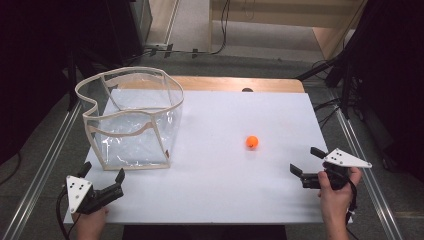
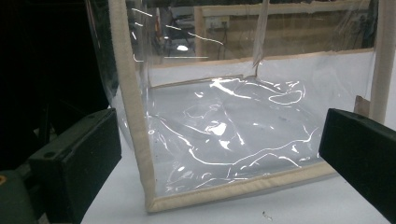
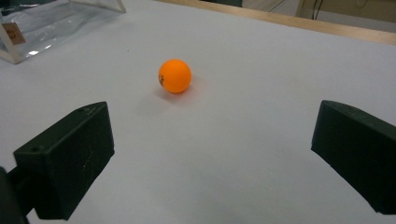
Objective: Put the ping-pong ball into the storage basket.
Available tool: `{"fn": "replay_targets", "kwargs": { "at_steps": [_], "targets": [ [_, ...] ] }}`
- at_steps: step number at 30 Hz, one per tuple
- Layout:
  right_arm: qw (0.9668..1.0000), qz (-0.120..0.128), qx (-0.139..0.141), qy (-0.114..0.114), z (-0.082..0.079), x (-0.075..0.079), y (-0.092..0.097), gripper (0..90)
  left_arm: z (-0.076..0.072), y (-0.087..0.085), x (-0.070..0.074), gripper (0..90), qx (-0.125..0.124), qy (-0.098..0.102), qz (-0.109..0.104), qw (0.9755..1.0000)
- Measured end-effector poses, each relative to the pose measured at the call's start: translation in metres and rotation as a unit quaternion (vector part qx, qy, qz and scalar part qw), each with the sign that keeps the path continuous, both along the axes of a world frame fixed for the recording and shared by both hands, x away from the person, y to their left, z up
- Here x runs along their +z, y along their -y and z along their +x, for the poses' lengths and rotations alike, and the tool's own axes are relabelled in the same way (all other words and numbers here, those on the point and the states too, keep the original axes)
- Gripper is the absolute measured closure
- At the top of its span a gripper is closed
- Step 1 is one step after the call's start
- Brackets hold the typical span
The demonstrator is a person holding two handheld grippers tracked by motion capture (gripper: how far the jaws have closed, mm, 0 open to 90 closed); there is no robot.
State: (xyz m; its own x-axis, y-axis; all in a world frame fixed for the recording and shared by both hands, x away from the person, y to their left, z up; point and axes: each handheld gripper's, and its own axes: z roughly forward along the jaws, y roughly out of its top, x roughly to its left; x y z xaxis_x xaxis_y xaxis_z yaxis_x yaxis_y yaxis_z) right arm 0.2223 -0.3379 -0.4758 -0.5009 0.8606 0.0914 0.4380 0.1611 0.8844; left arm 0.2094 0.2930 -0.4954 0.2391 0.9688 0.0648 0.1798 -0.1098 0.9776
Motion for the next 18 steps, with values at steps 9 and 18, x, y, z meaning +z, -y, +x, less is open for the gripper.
{"fn": "replay_targets", "kwargs": {
  "at_steps": [9, 18],
  "targets": [
    [0.9991, -0.025, 0.028, -0.020, 0.017, 0.012, -0.014, 0.0, 0.000, 0.000, 0.000, 0.0, -0.001, 0.000, 0.000, 1.0000],
    [0.9974, -0.042, 0.049, -0.033, 0.034, 0.020, -0.027, 0.0, 0.000, 0.000, 0.000, 0.0, -0.002, 0.000, -0.001, 1.0000]
  ]
}}
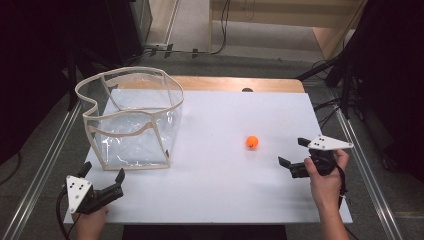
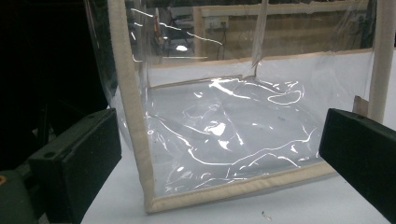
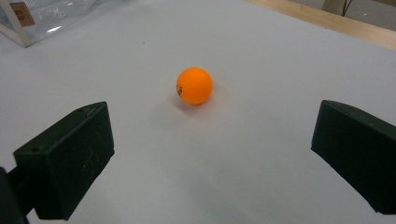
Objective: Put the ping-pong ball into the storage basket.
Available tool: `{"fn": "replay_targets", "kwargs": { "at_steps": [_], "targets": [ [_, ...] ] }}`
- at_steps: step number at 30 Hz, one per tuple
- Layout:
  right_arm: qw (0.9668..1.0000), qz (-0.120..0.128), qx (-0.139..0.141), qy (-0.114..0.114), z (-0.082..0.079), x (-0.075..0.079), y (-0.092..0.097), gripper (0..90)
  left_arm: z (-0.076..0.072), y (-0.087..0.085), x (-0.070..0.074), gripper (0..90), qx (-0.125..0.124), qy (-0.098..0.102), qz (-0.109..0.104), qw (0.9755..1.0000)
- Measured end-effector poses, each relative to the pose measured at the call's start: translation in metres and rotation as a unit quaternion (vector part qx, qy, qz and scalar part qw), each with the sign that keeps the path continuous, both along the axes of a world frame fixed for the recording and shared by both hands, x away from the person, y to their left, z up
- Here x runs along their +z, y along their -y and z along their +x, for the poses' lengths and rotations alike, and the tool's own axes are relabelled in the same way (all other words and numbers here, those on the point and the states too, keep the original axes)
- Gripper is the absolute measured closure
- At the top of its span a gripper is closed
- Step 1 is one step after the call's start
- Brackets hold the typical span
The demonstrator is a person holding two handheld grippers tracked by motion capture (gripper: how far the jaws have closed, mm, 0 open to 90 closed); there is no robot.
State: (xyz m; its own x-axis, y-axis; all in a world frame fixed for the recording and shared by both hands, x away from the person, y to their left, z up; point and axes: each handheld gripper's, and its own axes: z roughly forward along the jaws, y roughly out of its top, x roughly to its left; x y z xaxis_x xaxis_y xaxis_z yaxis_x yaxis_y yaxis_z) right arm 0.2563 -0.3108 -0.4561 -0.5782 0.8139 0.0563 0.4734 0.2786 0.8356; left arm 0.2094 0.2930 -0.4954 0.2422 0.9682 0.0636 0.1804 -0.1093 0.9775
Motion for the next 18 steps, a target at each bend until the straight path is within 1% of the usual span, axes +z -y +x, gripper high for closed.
{"fn": "replay_targets", "kwargs": {
  "at_steps": [3, 13, 16, 18],
  "targets": [
    [0.9999, -0.007, 0.010, -0.009, 0.005, 0.002, -0.005, 0.0, 0.000, 0.000, 0.000, 0.0, 0.000, 0.000, 0.001, 1.0000],
    [0.9995, -0.019, 0.023, -0.013, 0.019, 0.003, -0.016, 0.0, 0.000, 0.000, 0.000, 0.0, -0.003, 0.000, 0.000, 1.0000],
    [0.9991, -0.024, 0.027, -0.021, 0.024, 0.003, -0.022, 0.0, 0.000, -0.001, 0.000, 0.0, -0.004, 0.000, -0.002, 1.0000],
    [0.9989, -0.027, 0.031, -0.022, 0.027, 0.004, -0.024, 0.0, 0.000, 0.000, 0.000, 0.0, -0.004, -0.001, -0.002, 1.0000]
  ]
}}
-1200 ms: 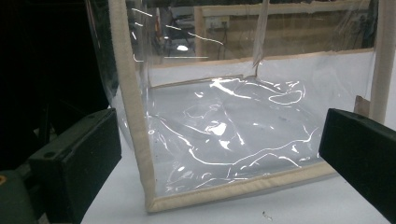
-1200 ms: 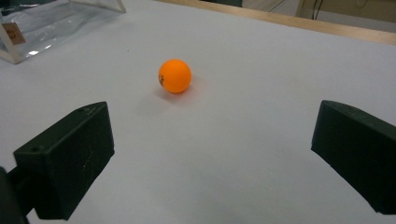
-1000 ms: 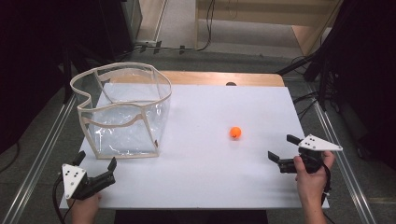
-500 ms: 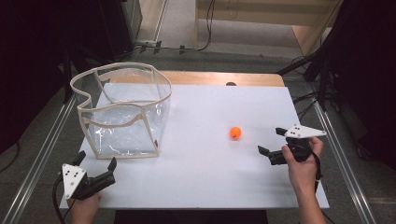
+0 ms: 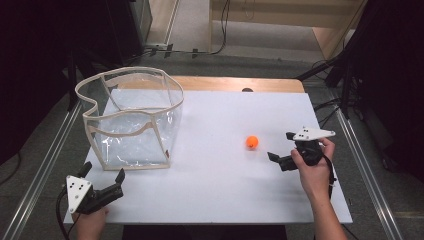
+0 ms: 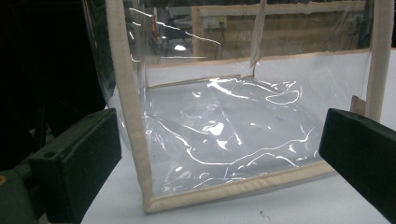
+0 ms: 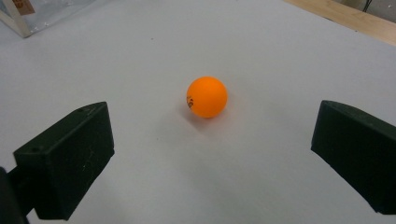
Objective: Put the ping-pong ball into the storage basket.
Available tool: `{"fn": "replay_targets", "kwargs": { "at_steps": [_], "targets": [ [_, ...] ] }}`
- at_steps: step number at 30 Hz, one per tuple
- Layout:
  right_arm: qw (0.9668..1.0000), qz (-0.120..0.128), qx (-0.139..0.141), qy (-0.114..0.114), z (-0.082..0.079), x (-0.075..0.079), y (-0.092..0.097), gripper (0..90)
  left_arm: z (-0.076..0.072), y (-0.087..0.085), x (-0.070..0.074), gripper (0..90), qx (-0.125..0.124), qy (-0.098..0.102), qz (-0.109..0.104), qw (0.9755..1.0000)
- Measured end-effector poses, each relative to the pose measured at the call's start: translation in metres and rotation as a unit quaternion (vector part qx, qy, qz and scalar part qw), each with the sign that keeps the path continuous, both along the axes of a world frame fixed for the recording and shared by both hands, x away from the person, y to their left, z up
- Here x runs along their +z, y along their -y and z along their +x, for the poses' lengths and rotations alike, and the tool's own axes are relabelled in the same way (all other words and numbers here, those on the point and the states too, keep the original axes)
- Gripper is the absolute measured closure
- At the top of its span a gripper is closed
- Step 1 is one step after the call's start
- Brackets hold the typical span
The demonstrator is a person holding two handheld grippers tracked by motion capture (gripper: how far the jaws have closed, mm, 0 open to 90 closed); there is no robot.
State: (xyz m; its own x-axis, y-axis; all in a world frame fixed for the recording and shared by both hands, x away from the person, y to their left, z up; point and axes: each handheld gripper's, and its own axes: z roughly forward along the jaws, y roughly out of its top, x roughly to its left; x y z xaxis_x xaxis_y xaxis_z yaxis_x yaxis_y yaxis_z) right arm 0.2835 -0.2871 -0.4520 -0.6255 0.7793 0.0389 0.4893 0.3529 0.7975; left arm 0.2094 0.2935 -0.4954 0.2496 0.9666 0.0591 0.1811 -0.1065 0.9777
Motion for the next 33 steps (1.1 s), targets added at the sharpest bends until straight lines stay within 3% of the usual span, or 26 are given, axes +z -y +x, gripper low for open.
{"fn": "replay_targets", "kwargs": {
  "at_steps": [33],
  "targets": [
    [0.9980, -0.030, 0.039, -0.040, 0.040, 0.008, -0.029, 0.0, 0.000, 0.001, 0.000, 0.0, -0.002, 0.001, 0.003, 1.0000]
  ]
}}
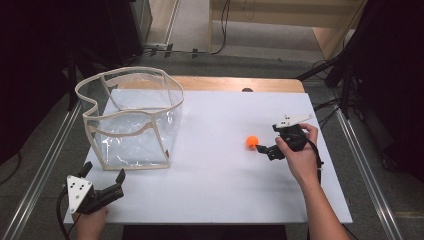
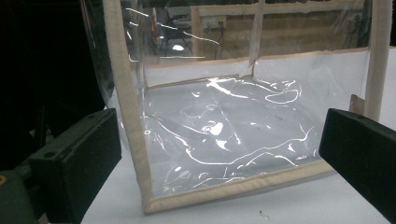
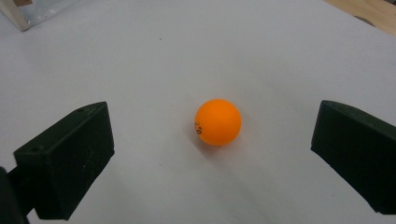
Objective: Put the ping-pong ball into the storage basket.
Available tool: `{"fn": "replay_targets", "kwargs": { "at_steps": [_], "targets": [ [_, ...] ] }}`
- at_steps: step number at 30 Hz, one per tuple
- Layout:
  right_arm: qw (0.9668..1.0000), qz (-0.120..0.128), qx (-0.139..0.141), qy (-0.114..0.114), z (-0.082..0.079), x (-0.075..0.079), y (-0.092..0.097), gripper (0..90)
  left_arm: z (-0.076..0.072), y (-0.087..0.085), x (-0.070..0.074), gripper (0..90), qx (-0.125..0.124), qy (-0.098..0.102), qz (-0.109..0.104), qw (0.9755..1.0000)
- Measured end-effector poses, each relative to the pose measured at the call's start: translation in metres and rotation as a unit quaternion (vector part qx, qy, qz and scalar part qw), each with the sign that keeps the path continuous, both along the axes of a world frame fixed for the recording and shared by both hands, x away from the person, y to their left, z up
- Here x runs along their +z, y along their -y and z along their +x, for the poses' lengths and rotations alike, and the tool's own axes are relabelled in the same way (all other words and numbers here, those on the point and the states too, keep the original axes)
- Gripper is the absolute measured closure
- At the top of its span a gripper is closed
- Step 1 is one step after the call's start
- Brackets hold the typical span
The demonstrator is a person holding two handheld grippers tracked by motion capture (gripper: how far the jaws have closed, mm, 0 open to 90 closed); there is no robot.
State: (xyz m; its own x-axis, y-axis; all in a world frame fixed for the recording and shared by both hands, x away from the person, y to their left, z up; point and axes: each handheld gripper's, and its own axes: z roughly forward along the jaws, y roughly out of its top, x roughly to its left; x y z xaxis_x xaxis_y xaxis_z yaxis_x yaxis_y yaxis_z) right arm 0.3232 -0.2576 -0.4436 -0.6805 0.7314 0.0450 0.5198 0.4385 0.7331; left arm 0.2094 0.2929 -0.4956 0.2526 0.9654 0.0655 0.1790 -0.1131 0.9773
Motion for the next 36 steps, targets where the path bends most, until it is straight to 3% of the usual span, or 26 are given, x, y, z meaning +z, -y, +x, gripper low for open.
{"fn": "replay_targets", "kwargs": {
  "at_steps": [23, 36],
  "targets": [
    [0.9985, -0.033, 0.023, -0.037, 0.022, -0.003, -0.020, 0.0, 0.000, 0.000, 0.000, 0.0, -0.001, 0.000, -0.001, 1.0000],
    [0.9934, -0.062, 0.031, -0.091, 0.035, -0.012, -0.029, 0.0, 0.000, 0.000, 0.000, 0.0, -0.002, 0.001, 0.002, 1.0000]
  ]
}}
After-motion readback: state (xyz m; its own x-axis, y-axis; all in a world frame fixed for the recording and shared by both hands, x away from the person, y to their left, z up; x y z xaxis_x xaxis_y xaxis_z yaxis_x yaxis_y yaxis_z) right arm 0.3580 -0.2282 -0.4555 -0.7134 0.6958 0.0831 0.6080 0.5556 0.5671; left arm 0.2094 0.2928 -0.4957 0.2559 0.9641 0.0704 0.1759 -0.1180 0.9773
